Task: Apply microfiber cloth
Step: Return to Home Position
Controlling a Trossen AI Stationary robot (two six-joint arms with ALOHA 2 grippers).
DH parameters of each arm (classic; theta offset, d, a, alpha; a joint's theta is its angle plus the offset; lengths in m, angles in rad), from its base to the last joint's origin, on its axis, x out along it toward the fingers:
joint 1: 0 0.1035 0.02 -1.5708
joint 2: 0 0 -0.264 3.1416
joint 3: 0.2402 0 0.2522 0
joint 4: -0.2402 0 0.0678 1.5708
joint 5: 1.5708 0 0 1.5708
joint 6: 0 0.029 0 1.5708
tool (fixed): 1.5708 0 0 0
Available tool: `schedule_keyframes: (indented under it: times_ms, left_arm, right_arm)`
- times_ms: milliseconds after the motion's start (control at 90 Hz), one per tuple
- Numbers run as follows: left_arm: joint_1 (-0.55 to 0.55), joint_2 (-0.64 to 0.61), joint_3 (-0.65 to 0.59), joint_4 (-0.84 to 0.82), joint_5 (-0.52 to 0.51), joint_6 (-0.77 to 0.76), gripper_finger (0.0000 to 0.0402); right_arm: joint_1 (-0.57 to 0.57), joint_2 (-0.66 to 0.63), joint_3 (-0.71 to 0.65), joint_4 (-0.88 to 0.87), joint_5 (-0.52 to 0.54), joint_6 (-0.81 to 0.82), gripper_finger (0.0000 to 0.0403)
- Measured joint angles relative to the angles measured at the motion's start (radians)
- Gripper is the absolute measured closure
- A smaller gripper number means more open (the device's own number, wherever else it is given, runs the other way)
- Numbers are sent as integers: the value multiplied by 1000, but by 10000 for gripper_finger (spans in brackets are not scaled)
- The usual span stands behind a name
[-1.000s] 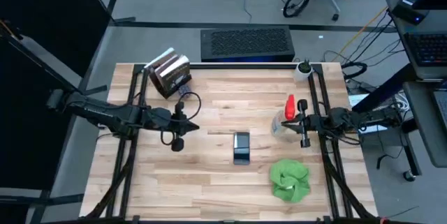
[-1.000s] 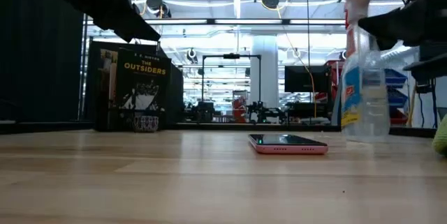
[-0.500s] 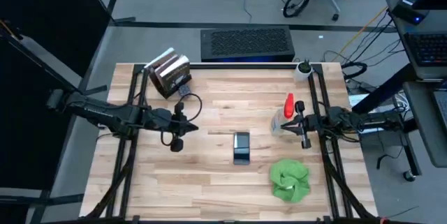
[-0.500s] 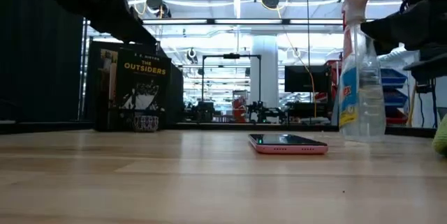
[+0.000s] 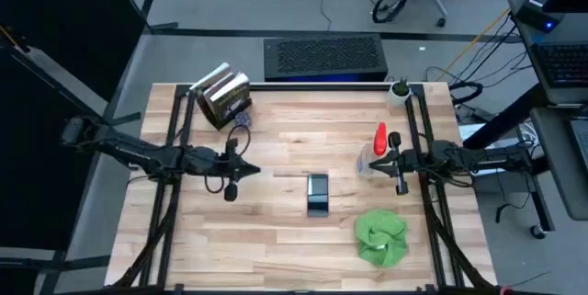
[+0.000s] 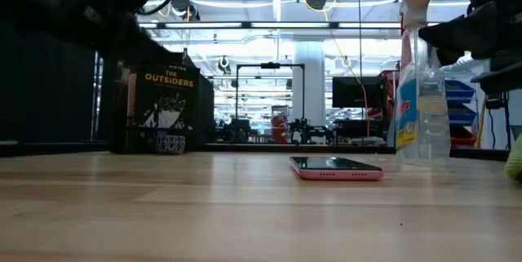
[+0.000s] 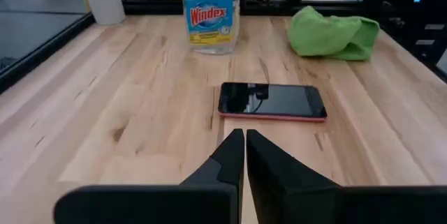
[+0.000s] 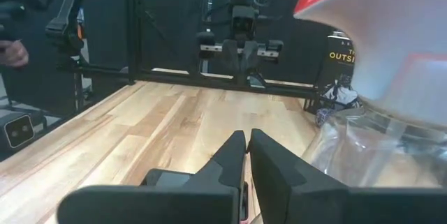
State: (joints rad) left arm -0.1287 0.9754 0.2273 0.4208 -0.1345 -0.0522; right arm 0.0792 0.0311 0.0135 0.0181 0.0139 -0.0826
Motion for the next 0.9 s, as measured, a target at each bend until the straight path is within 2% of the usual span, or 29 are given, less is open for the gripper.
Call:
schedule_keyframes:
  times_ms: [78, 233, 356, 900]
  left_arm:
    - [-1, -26, -51, 16, 2, -25, 398]
    - [-4, -84, -151, 36, 76, -47, 398]
    - [-3, -148, -216, 38, 77, -67, 398]
    - [-2, -456, -220, -317, 78, -1, 398]
  right_arm:
    - [0, 0, 0, 0, 0, 0, 396]
    - [0, 0, 0, 0, 1, 0, 396]
    - [0, 0, 0, 0, 1, 0, 396]
    - [0, 0, 0, 0, 1, 0, 396]
